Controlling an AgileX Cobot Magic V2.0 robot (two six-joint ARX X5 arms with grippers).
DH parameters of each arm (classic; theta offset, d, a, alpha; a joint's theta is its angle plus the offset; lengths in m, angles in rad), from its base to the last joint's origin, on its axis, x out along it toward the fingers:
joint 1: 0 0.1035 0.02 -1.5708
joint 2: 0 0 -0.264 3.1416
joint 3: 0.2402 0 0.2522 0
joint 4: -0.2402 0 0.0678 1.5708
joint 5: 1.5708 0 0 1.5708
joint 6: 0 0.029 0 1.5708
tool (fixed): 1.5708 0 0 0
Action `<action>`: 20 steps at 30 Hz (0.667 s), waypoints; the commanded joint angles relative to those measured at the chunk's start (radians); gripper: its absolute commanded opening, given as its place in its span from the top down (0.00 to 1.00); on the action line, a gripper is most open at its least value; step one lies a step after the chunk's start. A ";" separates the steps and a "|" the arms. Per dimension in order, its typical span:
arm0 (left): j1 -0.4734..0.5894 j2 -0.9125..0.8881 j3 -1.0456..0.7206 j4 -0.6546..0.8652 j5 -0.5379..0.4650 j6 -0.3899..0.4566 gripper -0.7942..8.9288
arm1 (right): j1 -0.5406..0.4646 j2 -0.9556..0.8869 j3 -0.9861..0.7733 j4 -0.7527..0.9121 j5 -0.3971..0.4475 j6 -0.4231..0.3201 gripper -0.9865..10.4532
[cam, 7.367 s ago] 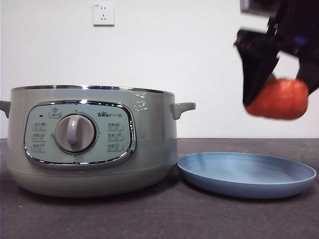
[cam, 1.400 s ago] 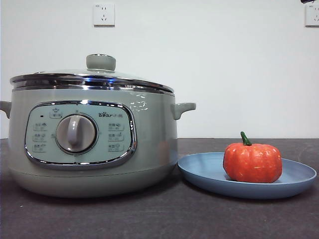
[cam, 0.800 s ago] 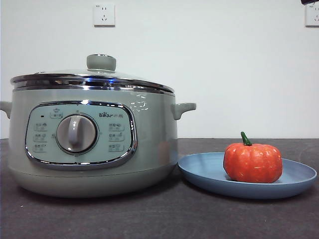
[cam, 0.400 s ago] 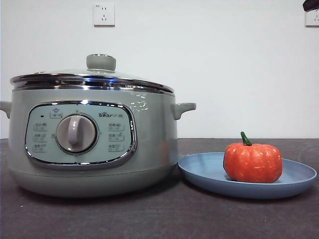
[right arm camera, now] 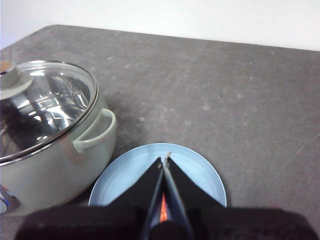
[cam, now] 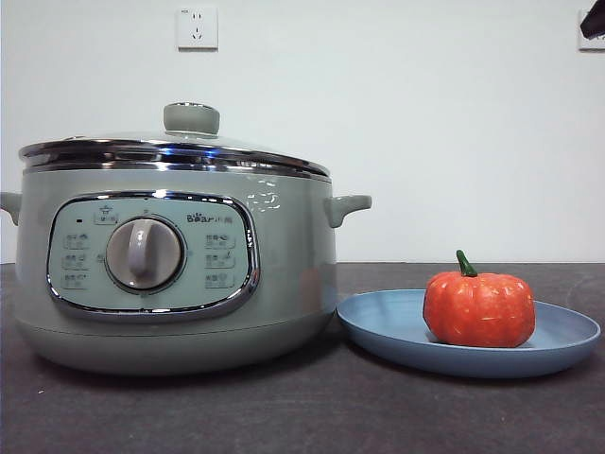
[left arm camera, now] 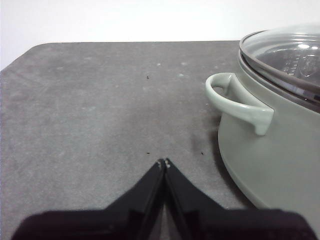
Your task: Take the pumpkin out from the steamer,put the pumpkin in the blue plate,close the lid
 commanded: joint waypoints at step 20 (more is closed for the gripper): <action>0.003 -0.003 -0.016 0.000 0.002 -0.013 0.92 | 0.001 -0.002 -0.009 -0.039 0.003 0.012 0.91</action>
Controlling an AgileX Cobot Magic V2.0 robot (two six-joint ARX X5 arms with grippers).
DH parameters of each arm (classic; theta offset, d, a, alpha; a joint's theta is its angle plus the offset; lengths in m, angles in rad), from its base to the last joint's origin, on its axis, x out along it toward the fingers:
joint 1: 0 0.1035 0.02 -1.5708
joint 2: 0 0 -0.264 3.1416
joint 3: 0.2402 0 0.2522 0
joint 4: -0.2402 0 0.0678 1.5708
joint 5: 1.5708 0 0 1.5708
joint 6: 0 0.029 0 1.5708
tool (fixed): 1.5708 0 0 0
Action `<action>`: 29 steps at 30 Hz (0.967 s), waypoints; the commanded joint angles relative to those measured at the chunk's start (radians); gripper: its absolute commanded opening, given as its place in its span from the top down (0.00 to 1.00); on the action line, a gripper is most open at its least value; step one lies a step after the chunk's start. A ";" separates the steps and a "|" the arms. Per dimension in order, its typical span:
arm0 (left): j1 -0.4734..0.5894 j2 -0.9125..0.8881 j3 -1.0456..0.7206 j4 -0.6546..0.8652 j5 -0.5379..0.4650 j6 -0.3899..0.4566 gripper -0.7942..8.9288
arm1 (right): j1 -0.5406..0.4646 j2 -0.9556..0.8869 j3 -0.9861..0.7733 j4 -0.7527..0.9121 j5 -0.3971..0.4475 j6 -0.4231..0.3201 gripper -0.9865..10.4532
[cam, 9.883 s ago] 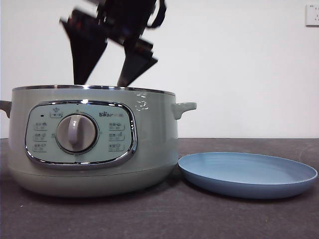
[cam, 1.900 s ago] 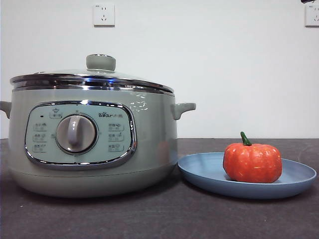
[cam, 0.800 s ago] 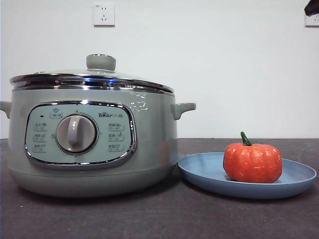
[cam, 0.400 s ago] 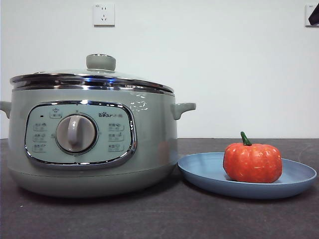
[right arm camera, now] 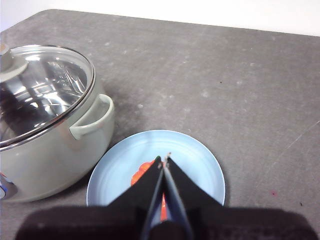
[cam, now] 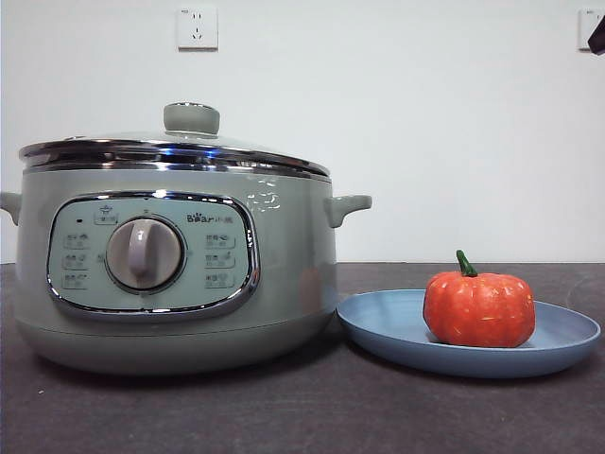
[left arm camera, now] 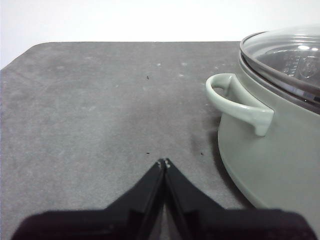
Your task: Take the pumpkin out from the steamer,put the pumpkin in the blue plate,close the lid
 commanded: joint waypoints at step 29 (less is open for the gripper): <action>0.003 -0.003 -0.016 0.001 0.000 -0.006 0.92 | -0.462 -0.387 -0.422 0.220 -0.267 -0.193 0.91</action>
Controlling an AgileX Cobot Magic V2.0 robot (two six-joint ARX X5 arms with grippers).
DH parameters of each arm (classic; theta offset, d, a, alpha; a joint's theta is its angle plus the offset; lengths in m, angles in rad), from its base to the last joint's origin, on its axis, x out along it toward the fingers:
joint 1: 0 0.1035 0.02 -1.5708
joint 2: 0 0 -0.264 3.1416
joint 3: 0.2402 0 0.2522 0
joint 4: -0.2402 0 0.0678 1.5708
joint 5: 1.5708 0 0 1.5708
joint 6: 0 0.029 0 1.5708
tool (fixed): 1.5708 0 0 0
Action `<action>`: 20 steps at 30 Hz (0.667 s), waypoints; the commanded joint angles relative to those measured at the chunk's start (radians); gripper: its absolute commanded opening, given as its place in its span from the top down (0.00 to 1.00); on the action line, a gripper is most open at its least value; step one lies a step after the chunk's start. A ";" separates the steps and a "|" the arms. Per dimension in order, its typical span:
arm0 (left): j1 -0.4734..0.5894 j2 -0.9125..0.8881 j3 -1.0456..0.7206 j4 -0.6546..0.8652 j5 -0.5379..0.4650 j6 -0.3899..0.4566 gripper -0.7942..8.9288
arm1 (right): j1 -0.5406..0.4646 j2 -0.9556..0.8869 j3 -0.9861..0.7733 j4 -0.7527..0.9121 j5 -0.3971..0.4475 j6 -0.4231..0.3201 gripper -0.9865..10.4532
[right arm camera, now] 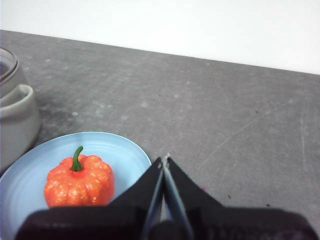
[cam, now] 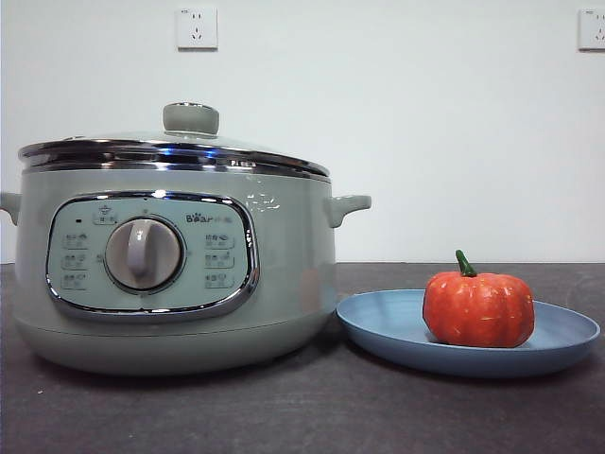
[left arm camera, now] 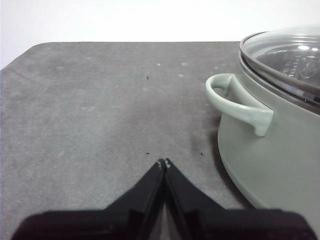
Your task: Take the pumpkin out from the steamer,put the pumpkin in the blue plate,close the lid
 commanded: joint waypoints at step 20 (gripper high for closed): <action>0.003 -0.003 -0.016 0.001 0.000 -0.006 0.92 | -0.001 -0.166 -0.230 0.071 0.002 0.131 0.91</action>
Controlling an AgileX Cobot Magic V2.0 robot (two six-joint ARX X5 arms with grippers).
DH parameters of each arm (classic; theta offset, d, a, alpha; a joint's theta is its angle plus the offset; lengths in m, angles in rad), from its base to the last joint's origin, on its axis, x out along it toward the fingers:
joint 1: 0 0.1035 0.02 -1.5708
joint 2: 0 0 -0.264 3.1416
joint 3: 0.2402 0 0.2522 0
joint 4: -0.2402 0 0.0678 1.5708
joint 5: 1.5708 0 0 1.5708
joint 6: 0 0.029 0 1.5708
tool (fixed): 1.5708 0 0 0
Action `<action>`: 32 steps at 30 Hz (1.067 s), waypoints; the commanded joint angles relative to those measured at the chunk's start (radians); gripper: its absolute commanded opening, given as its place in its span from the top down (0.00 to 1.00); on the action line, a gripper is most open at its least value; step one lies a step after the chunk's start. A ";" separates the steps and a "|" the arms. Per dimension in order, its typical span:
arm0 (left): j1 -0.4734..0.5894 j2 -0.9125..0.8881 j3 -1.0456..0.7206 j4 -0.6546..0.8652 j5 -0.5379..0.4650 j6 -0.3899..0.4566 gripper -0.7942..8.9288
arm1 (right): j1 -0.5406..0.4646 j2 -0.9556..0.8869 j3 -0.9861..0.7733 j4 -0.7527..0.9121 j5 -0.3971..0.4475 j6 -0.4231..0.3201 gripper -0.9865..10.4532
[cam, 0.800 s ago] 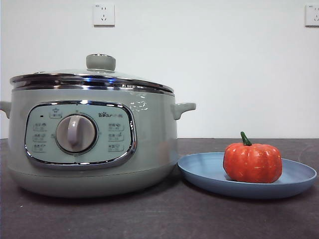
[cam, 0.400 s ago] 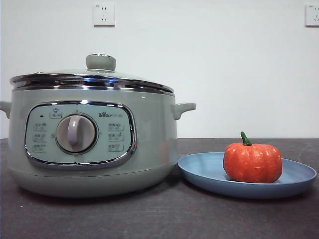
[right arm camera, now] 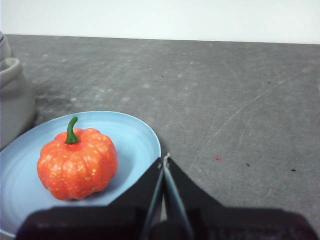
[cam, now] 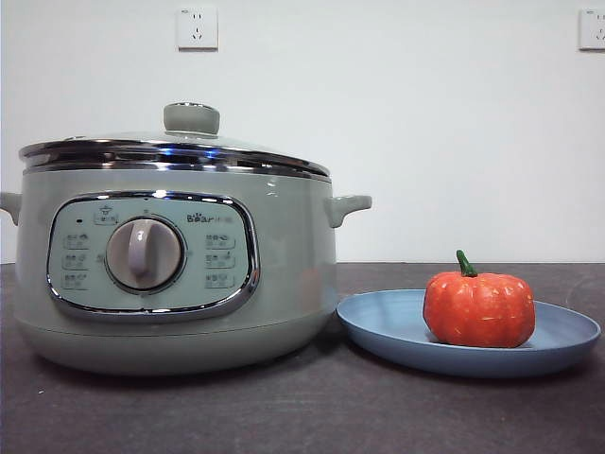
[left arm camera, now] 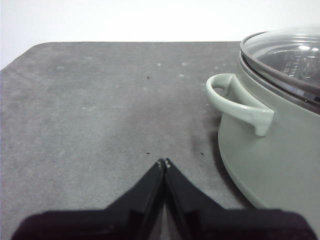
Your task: Take the pumpkin out from the steamer,put the pumpkin in the blue plate,close the lid
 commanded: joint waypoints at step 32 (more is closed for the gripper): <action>0.003 -0.003 -0.016 0.001 0.000 -0.006 0.92 | 0.003 0.002 -0.010 -0.003 0.004 0.026 0.91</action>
